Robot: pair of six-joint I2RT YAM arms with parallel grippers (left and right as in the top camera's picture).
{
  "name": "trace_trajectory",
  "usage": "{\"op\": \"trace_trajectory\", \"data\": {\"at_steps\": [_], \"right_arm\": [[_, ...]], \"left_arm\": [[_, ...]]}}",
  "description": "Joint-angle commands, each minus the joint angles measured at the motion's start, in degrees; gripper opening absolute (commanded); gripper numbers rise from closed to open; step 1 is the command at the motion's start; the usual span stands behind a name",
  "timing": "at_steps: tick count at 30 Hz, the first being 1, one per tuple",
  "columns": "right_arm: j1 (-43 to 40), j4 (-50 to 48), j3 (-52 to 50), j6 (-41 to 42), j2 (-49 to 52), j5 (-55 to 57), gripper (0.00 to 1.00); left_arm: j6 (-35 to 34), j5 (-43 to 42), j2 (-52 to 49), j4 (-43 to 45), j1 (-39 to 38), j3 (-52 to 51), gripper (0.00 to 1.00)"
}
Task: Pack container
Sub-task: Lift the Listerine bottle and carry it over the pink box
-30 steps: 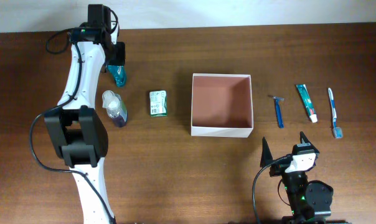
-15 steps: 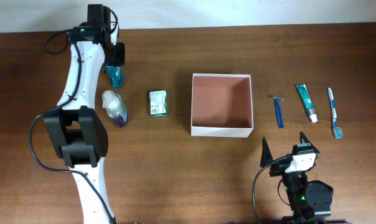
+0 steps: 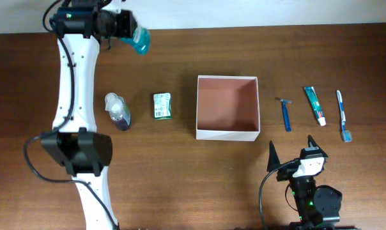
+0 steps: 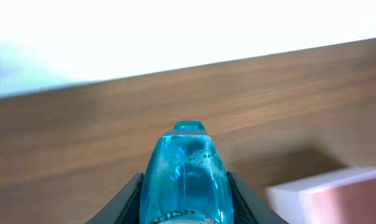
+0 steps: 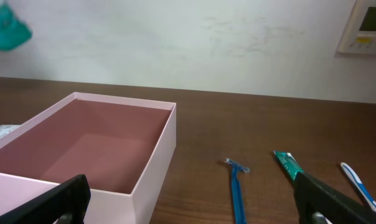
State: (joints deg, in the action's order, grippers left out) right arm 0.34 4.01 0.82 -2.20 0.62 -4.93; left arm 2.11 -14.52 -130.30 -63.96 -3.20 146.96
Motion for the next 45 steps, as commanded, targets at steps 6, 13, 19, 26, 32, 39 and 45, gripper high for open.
{"op": "trace_trajectory", "data": {"at_steps": [6,13,19,26,32,39,45], "right_arm": [[-0.4,0.0,-0.5,-0.3,-0.4,0.5,0.99],[-0.4,0.0,-0.5,-0.3,-0.4,0.5,0.99],[-0.4,0.0,-0.5,-0.3,-0.4,0.5,0.99],[-0.4,0.0,-0.5,-0.3,-0.4,0.5,0.99],[-0.4,0.0,-0.5,-0.3,-0.4,0.5,0.99],[-0.4,0.0,-0.5,-0.3,-0.4,0.5,0.99],[-0.4,0.0,-0.5,-0.3,-0.4,0.5,0.99]], "left_arm": [[0.1,-8.1,11.1,-2.4,-11.5,2.8,0.01],[0.0,-0.4,9.4,-6.5,-20.9,1.8,0.01],[-2.9,2.3,5.3,-9.6,-25.5,1.6,0.01],[-10.3,3.9,-1.3,-10.7,-26.4,1.5,0.01],[-15.1,6.3,-6.2,-12.4,-26.4,1.5,0.01],[-18.0,12.8,-8.7,-13.3,-26.4,1.5,0.01],[-19.5,18.5,-8.9,-13.1,-26.4,1.5,0.01]]}}
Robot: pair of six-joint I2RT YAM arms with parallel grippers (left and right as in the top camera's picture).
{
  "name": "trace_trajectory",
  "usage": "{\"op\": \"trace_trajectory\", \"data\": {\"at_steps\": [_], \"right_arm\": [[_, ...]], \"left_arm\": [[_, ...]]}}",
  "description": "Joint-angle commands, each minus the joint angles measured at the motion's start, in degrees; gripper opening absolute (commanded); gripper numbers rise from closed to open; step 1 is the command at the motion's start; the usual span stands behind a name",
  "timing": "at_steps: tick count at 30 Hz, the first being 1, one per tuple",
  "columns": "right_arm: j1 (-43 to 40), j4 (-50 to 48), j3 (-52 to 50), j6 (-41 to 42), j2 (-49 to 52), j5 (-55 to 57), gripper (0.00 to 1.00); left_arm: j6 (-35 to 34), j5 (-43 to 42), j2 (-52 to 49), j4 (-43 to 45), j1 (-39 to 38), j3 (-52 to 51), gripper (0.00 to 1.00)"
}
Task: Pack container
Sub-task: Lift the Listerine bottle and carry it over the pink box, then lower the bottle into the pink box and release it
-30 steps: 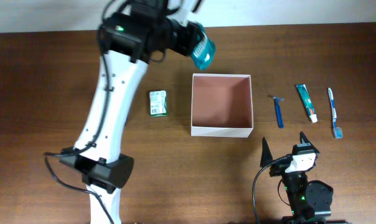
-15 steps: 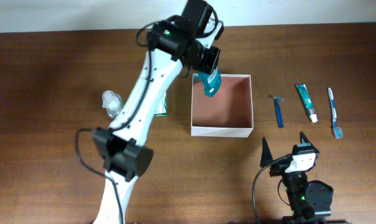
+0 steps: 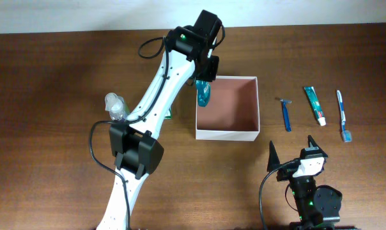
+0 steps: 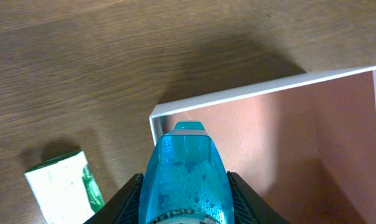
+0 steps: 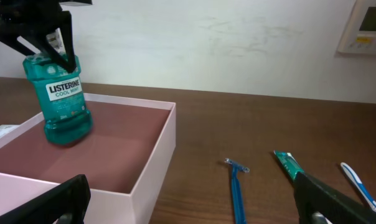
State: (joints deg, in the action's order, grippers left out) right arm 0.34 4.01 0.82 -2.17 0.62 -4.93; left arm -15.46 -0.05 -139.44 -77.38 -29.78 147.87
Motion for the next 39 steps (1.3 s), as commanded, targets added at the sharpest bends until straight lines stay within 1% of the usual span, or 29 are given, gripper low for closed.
{"op": "trace_trajectory", "data": {"at_steps": [1,11,12,15,21,25,29,32,34,35,37,39], "right_arm": [[-0.4,0.0,-0.5,-0.4,-0.4,0.5,0.99],[-0.4,0.0,-0.5,-0.4,-0.4,0.5,0.99],[-0.4,0.0,-0.5,-0.4,-0.4,0.5,0.99],[-0.4,0.0,-0.5,-0.4,-0.4,0.5,0.99],[-0.4,0.0,-0.5,-0.4,-0.4,0.5,0.99],[-0.4,0.0,-0.5,-0.4,-0.4,0.5,0.99],[-0.4,0.0,-0.5,-0.4,-0.4,0.5,0.99],[-0.4,0.0,-0.5,-0.4,-0.4,0.5,0.99],[-0.4,0.0,-0.5,-0.4,-0.4,0.5,0.99],[-0.4,0.0,-0.5,-0.4,-0.4,0.5,0.99],[-0.4,0.0,-0.5,-0.4,-0.4,0.5,0.99],[-0.4,0.0,-0.5,-0.4,-0.4,0.5,0.98]], "left_arm": [[-1.9,4.0,0.2,0.3,0.2,0.6,0.01],[-1.9,4.0,-0.5,0.4,-0.2,0.6,0.01],[-1.9,4.0,-0.5,0.4,-0.2,0.6,0.02],[-1.9,4.0,-0.5,0.5,-0.2,0.6,0.1],[-1.9,4.0,-0.5,0.7,-0.2,0.6,0.12],[-1.9,4.0,-0.5,0.8,-0.2,0.6,0.2],[-1.9,4.0,-0.5,0.8,-0.2,0.6,0.23],[-1.9,4.0,-0.5,0.8,-0.2,0.6,0.32],[-1.9,4.0,-0.5,0.8,-0.2,0.6,0.33],[-1.9,4.0,-0.5,0.8,-0.2,0.6,0.38],[-1.9,4.0,-0.5,0.8,-0.2,0.6,0.42],[-1.9,4.0,-0.5,0.8,-0.2,0.6,0.43]]}}
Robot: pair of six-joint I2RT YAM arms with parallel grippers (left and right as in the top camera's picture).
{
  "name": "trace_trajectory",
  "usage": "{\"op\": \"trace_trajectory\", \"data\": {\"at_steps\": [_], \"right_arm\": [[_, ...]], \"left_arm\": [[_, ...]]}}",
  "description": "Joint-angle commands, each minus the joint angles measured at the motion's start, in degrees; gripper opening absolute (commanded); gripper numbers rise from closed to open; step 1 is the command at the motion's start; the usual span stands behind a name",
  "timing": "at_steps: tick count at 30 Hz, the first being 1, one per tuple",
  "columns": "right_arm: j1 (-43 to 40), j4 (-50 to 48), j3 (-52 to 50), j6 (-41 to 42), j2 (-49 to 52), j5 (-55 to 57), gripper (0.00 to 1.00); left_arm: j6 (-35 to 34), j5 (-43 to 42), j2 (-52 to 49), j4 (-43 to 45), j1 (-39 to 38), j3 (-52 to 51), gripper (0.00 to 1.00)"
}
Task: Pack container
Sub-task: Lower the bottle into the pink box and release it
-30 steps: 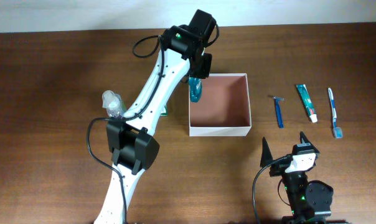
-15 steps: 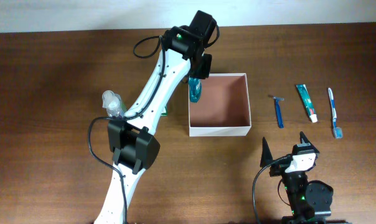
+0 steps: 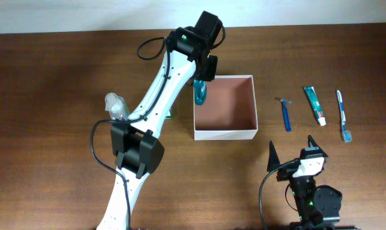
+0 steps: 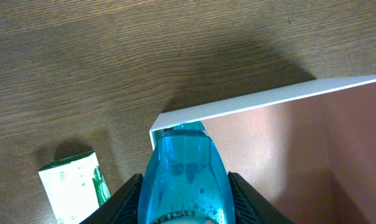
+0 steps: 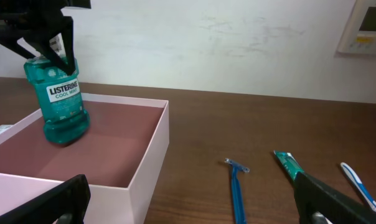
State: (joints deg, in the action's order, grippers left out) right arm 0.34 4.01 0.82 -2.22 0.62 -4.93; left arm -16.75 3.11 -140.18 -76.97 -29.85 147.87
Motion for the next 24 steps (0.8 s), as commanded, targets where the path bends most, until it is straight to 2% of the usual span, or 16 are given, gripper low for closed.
{"op": "trace_trajectory", "data": {"at_steps": [1,2,3,14,15,18,24], "right_arm": [[-0.4,0.0,-0.5,-0.3,-0.4,0.5,0.99],[-0.4,0.0,-0.5,-0.3,-0.4,0.5,0.99],[-0.4,0.0,-0.5,-0.3,-0.4,0.5,0.99],[-0.4,0.0,-0.5,-0.3,-0.4,0.5,0.99],[-0.4,0.0,-0.5,-0.3,-0.4,0.5,0.99],[-0.4,0.0,-0.5,-0.3,-0.4,0.5,0.99],[-0.4,0.0,-0.5,-0.3,-0.4,0.5,0.99]], "left_arm": [[-0.6,0.8,0.2,0.4,-0.2,0.6,0.47],[-0.6,0.8,0.2,0.4,-0.2,0.6,0.56],[-0.6,0.8,0.2,0.4,-0.2,0.6,0.58],[-0.5,0.8,0.2,0.8,-0.2,0.6,0.57],[-0.5,0.8,0.2,0.8,-0.2,0.6,0.55],[-0.5,0.8,0.2,0.8,-0.2,0.6,0.36],[-0.3,0.8,0.3,0.8,-0.2,0.6,0.34]]}}
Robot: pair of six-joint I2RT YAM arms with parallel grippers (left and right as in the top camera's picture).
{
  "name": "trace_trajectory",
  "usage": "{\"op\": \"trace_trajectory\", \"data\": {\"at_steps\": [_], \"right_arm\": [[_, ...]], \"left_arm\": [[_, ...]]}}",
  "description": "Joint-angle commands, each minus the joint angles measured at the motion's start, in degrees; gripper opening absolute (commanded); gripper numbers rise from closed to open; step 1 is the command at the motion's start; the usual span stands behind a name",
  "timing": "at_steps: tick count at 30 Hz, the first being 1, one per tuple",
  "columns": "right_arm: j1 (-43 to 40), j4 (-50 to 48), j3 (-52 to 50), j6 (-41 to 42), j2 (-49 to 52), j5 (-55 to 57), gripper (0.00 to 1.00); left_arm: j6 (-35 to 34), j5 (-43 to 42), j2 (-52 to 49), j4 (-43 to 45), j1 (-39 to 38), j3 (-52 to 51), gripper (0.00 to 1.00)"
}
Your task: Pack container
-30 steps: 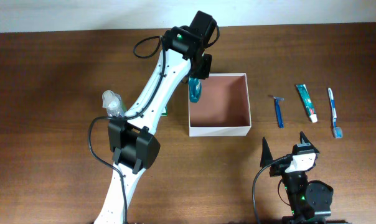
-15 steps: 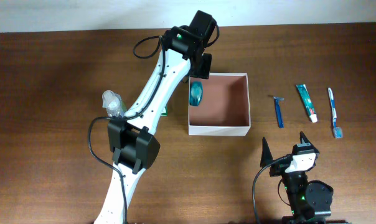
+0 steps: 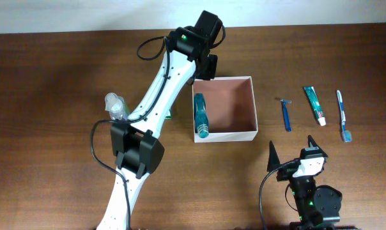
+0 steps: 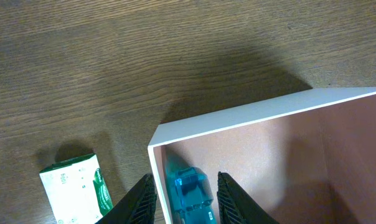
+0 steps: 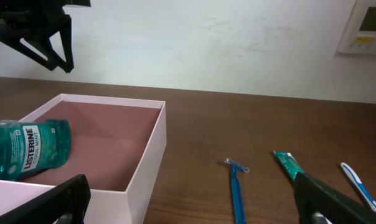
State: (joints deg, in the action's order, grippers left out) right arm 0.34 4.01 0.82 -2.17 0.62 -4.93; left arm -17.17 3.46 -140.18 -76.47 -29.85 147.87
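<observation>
The teal mouthwash bottle (image 3: 200,115) lies on its side inside the pink-lined white box (image 3: 244,135), along its left wall. It also shows in the right wrist view, where the mouthwash bottle (image 5: 27,149) has its label facing up. My left gripper (image 3: 206,66) hangs open over the box's far left corner. Seen from its own wrist, the left gripper (image 4: 184,186) stands above the bottle (image 4: 189,189) without touching it. My right gripper (image 3: 293,151) rests open near the front edge, pointing at the box (image 5: 137,175).
A blue razor (image 3: 285,115), a toothpaste tube (image 3: 314,105) and a toothbrush (image 3: 342,115) lie in a row right of the box. A green packet (image 4: 73,190) and a clear pump bottle (image 3: 112,103) sit left of it. The left arm stretches across the left half of the table.
The left gripper has opened and let go of the mouthwash bottle. The bottle stood upright in the box's far left corner; now it lies on its side along the left wall.
The left gripper first held the mouthwash bottle up at the table's far left. Then it held it over the box's far left corner, then upright lower inside, with the box shifted slightly left. Now the bottle lies free in the box. The right arm stayed still.
</observation>
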Motion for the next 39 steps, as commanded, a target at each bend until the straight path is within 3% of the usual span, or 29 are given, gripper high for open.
{"op": "trace_trajectory", "data": {"at_steps": [1,2,5,8,10,16,19,20,24,27,36,39], "right_arm": [[-0.4,0.0,-0.5,-0.4,-0.4,0.5,0.99],[-0.4,0.0,-0.5,-0.4,-0.4,0.5,0.99],[-0.4,0.0,-0.5,-0.4,-0.4,0.5,0.98],[-0.4,0.0,-0.5,-0.4,-0.4,0.5,0.99],[-0.4,0.0,-0.5,-0.4,-0.4,0.5,0.98],[-0.4,0.0,-0.5,-0.4,-0.4,0.5,0.98],[-0.4,0.0,-0.5,-0.4,-0.4,0.5,0.99],[-0.4,0.0,-0.5,-0.4,-0.4,0.5,0.99],[-0.4,0.0,-0.5,-0.4,-0.4,0.5,0.99],[-0.4,0.0,-0.5,-0.4,-0.4,0.5,0.99],[-0.4,0.0,-0.5,-0.4,-0.4,0.5,0.99],[-0.4,0.0,-0.5,-0.4,-0.4,0.5,0.98]], "left_arm": [[0.2,0.5,0.3,0.3,-0.2,0.7,0.34],[1.6,0.5,0.4,0.3,-0.2,1.0,0.35],[4.6,0.5,1.0,-0.2,0.0,2.6,0.58],[5.3,0.7,2.3,-2.4,0.7,6.9,0.69],[6.6,0.7,3.3,-4.0,1.2,9.7,0.99],[10.2,0.5,8.4,-12.8,1.6,15.1,0.99],[8.6,0.4,11.7,-19.8,1.6,15.3,0.99],[7.9,-1.6,13.1,-20.2,1.4,14.8,0.94],[6.2,-13.0,16.2,-20.2,0.7,14.4,0.94],[3.1,-12.4,17.6,-20.2,-0.6,13.1,0.92],[-6.8,-9.4,21.4,-20.2,-5.1,-3.6,0.91],[-12.0,-4.4,21.6,-20.2,-6.6,-9.9,0.91]]}}
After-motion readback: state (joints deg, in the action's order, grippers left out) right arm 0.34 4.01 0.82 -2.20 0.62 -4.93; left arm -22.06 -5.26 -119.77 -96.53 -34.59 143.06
